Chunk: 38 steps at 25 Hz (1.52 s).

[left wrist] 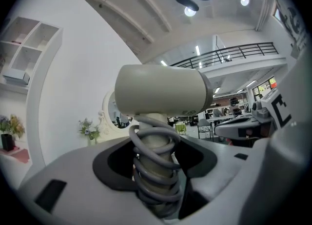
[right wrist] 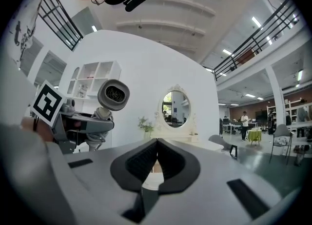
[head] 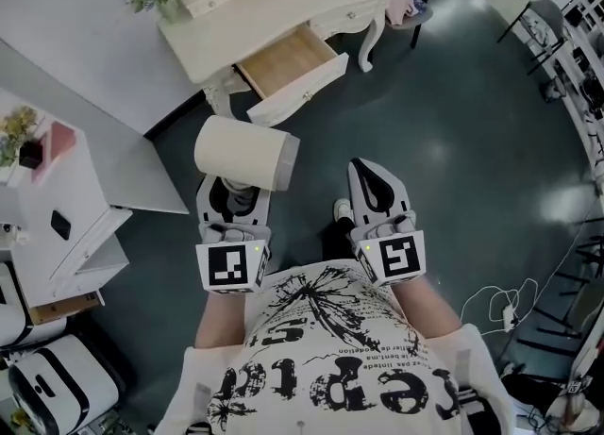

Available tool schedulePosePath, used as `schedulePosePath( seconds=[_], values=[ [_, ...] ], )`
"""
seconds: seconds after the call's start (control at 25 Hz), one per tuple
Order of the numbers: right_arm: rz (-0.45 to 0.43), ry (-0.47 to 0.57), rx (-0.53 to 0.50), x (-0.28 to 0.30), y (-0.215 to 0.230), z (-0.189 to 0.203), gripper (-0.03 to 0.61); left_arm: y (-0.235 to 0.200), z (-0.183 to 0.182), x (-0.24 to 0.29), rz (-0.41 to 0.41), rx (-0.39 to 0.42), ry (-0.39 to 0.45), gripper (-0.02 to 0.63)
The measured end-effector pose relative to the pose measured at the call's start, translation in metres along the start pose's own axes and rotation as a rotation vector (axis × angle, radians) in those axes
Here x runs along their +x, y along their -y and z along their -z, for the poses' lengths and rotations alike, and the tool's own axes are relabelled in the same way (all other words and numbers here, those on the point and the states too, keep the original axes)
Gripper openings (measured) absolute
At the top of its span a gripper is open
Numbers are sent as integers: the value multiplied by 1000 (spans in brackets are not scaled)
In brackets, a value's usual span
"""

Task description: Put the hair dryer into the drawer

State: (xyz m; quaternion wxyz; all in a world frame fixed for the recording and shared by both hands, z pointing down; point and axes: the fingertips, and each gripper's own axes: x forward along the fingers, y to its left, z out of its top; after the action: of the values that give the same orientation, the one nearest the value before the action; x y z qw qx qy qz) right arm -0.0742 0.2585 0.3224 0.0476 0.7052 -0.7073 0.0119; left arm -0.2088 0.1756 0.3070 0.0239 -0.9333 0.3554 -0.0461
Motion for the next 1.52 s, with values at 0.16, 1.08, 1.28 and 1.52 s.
schedulePosePath(
  seconds=[0.16, 1.08, 1.28, 1.52],
  values=[
    [-60, -3, 4, 44, 54, -2, 17, 6, -4, 58, -53, 0, -13, 250],
    [-320, -31, -15, 241, 182, 0, 17, -33, 14, 250, -290, -53, -108, 250],
    [-348, -38, -29, 297, 180, -5, 17, -67, 20, 297, -258, -37, -125, 250],
    [-350, -43, -32, 365, 181, -9, 17, -110, 27, 352, -212, -32, -134, 250]
  ],
)
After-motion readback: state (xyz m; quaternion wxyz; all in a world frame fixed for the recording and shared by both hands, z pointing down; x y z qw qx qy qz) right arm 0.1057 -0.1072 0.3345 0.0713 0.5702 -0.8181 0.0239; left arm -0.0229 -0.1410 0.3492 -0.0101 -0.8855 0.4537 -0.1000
